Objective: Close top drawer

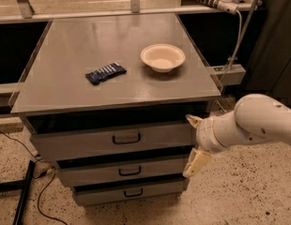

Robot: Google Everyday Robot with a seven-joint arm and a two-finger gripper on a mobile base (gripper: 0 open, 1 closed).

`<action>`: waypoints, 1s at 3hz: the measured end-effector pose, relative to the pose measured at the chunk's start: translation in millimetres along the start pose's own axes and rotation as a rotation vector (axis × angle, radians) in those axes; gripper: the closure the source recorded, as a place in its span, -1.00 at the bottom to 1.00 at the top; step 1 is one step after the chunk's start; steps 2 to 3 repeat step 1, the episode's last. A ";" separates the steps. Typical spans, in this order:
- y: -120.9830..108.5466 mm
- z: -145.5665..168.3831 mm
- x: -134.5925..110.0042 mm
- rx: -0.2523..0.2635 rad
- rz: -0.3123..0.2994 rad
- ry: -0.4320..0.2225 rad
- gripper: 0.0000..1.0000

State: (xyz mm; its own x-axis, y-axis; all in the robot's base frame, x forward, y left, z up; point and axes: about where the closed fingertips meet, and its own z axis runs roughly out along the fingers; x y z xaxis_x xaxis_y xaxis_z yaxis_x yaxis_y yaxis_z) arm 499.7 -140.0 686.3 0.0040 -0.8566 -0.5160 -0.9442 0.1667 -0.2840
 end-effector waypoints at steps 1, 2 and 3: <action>0.0 0.0 0.0 0.000 0.000 0.000 -1.00; 0.0 0.0 0.0 0.000 0.000 0.000 -1.00; 0.0 0.0 0.0 0.000 0.000 0.000 -1.00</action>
Offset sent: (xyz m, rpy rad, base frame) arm 0.0000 0.0000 0.0000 0.0000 0.0000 0.0000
